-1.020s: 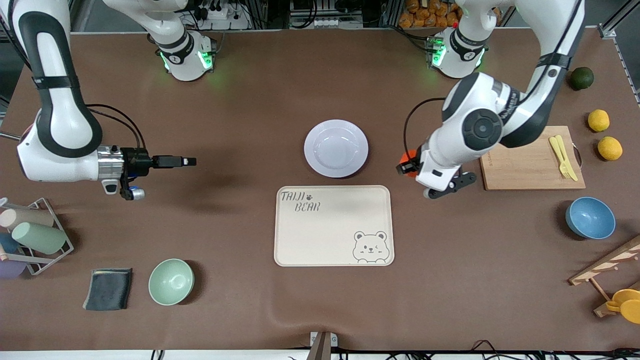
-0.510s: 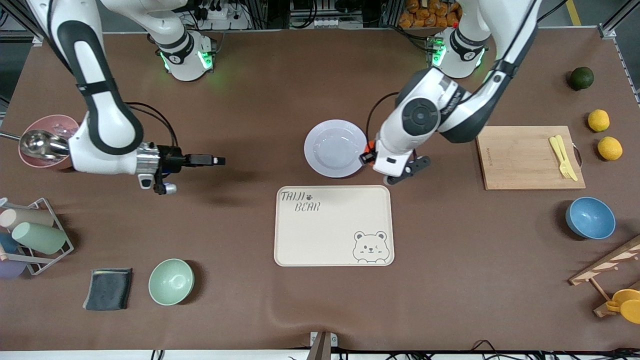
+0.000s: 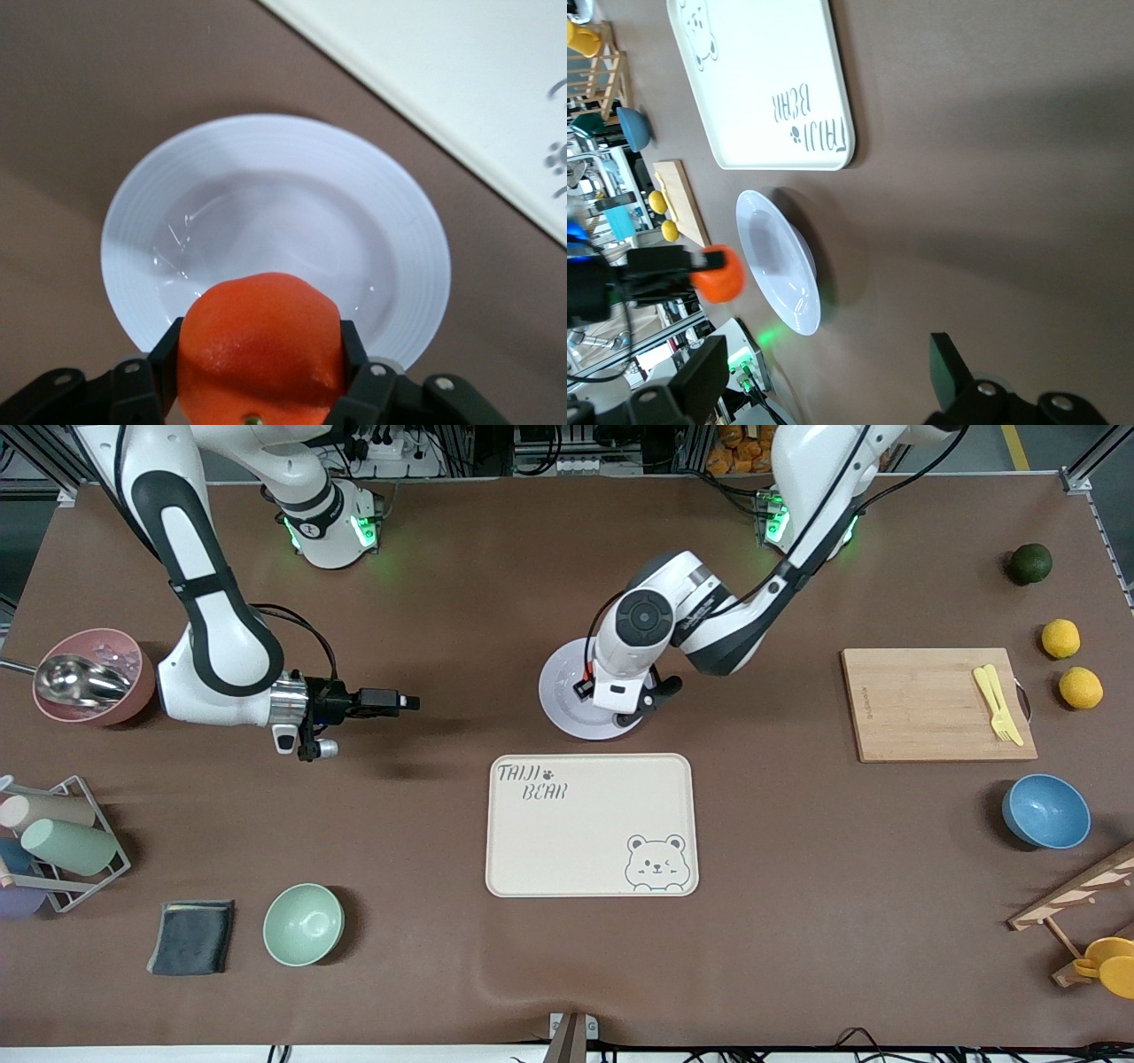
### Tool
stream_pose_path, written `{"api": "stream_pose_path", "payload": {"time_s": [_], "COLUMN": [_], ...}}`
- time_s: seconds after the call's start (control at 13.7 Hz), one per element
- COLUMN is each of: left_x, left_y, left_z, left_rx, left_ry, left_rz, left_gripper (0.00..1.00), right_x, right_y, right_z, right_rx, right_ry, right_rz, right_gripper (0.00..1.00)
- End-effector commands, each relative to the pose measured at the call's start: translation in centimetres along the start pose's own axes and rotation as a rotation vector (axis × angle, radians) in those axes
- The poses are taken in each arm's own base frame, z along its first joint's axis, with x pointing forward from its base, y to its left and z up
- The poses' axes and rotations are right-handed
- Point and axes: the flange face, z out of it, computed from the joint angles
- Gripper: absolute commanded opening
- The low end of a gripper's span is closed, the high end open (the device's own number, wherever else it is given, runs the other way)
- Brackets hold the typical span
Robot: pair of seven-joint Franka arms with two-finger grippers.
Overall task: Place orange and plate with both arms
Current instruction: 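Lower the orange onto the white plate and open the left gripper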
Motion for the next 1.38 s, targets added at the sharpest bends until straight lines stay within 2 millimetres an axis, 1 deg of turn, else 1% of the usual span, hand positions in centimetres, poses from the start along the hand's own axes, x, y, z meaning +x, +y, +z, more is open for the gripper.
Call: {"api": "stream_pose_path", "payload": {"time_s": [0.0,0.15,0.22,0.29,0.36,0.44,0.51,0.58,0.66,0.8,0.87,0.95,1.02,1.09,1.17,1.24,1.31], "left_x": [-0.3,-0.2,0.0,0.2,0.7,1.1,1.6,1.9,2.2,3.0,3.4,5.0,6.7,8.7,10.7,13.4,15.4], "left_y": [-0.2,-0.9,-0.6,-0.2,-0.2,-0.1,-0.1,0.1,0.3,0.0,-0.5,-1.1,-1.7,-2.5,-3.2,-4.4,-5.5], "left_z": [2.9,4.7,4.9,4.9,4.8,4.7,4.5,3.7,2.5,-2.1,-5.2,-9.1,-12.2,-15.6,-18.5,-22.2,-25.0], "left_rx": [0.025,0.022,0.015,0.008,0.005,0.002,-0.001,-0.015,-0.030,-0.067,-0.073,-0.104,-0.123,-0.137,-0.141,-0.146,-0.142], "left_ry": [0.007,0.024,0.019,0.015,0.015,0.014,0.020,0.027,0.035,0.079,0.109,0.143,0.165,0.190,0.206,0.224,0.233], "left_rz": [-0.006,0.014,0.012,0.011,0.009,0.004,0.004,-0.001,-0.012,-0.032,-0.030,-0.038,-0.033,-0.013,0.017,0.034,0.064], "left_gripper": [0.00,0.02,0.07,0.15,0.48,0.99,1.00,1.00,1.00,1.00,1.00,1.00,1.00,1.00,1.00,1.00,1.00], "right_x": [-0.2,-0.2,-0.3,-0.4,-0.5,-0.8,-1.4,-1.8,-1.8,-2.6,-2.8,-3.6,-4.3,-4.9,-5.1,-5.1,-5.1], "right_y": [1.5,2.6,2.5,2.0,1.9,1.7,1.3,1.1,0.9,-0.2,-0.6,-1.7,-2.6,-2.9,-3.1,-2.7,-2.4], "right_z": [2.4,4.2,4.9,5.4,5.6,6.4,7.6,8.4,8.6,10.5,11.4,13.3,15.0,16.4,16.9,17.2,17.6], "right_rx": [0.043,0.086,0.093,0.099,0.107,0.114,0.123,0.131,0.143,0.162,0.164,0.153,0.153,0.145,0.148,0.161,0.170], "right_ry": [0.023,0.038,0.035,0.029,0.032,0.029,0.023,0.020,0.025,0.025,0.049,0.058,0.074,0.081,0.089,0.102,0.119], "right_rz": [-0.028,-0.038,-0.032,-0.036,-0.029,-0.022,-0.015,-0.011,-0.003,-0.033,-0.040,-0.045,-0.035,-0.028,-0.045,-0.050,-0.058], "right_gripper": [1.00,1.00,1.00,1.00,1.00,1.00,1.00,1.00,1.00,1.00,0.97,0.95,0.91,0.90,0.87,0.85,0.84]}}
